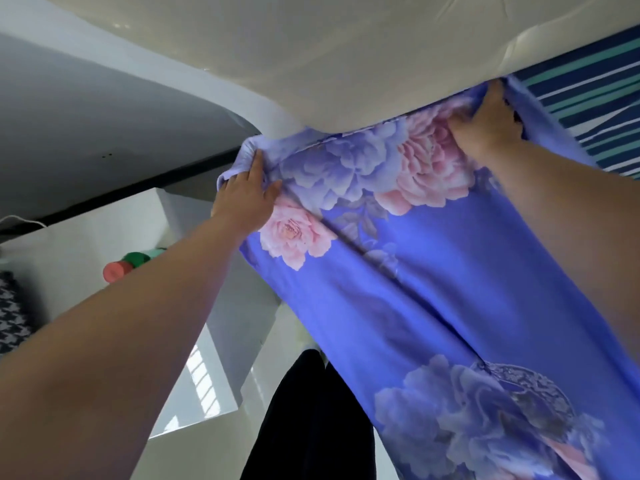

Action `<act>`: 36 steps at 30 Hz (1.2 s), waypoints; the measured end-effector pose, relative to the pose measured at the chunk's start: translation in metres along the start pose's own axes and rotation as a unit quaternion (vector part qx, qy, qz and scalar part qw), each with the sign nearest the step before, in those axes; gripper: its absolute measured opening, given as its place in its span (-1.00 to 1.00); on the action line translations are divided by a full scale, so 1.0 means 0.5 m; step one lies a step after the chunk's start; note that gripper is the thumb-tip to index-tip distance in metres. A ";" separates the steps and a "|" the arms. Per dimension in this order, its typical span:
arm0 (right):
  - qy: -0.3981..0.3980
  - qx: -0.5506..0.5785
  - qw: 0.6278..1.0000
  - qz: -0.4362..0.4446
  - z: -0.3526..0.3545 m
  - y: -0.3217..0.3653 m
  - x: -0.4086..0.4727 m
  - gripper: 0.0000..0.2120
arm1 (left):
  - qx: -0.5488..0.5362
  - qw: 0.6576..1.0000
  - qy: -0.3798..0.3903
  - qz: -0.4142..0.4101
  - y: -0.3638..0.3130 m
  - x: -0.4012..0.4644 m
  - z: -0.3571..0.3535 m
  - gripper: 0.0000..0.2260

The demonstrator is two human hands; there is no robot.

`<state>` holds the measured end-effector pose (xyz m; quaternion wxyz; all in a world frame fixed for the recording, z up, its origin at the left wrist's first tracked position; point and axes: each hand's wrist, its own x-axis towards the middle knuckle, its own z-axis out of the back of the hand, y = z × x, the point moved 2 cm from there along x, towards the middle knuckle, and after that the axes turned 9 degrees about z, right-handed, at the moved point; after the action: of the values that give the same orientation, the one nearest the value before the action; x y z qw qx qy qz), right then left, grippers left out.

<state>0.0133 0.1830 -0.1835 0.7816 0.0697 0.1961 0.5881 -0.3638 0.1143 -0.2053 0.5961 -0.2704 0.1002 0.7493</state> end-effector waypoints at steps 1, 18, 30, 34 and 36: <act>0.017 -0.009 1.000 0.018 -0.004 -0.003 0.012 -0.35 | -0.016 1.000 0.012 0.003 -0.002 0.010 -0.002 -0.41; -0.148 0.217 0.963 0.065 -0.015 -0.047 -0.174 -0.86 | -0.525 0.745 0.087 0.402 -0.021 -0.245 -0.241 -0.32; 0.141 0.042 0.969 0.199 -0.185 -0.133 -1.007 -0.44 | -0.624 0.640 0.153 0.420 -0.034 -0.540 -0.382 -0.84; 0.166 -0.081 0.975 0.127 -0.209 -0.142 -1.062 -0.58 | -0.572 0.716 0.058 0.395 0.003 -0.544 -0.371 -0.74; 0.129 -0.095 0.980 0.121 -0.212 -0.149 -1.077 -0.76 | -0.538 0.748 0.015 0.389 0.025 -0.561 -0.362 -0.69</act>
<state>-0.0862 -0.3620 -0.1845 0.6760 -0.0582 0.2282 0.6982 -0.2835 -0.2098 -0.2113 0.0074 -0.4953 -0.2138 0.8420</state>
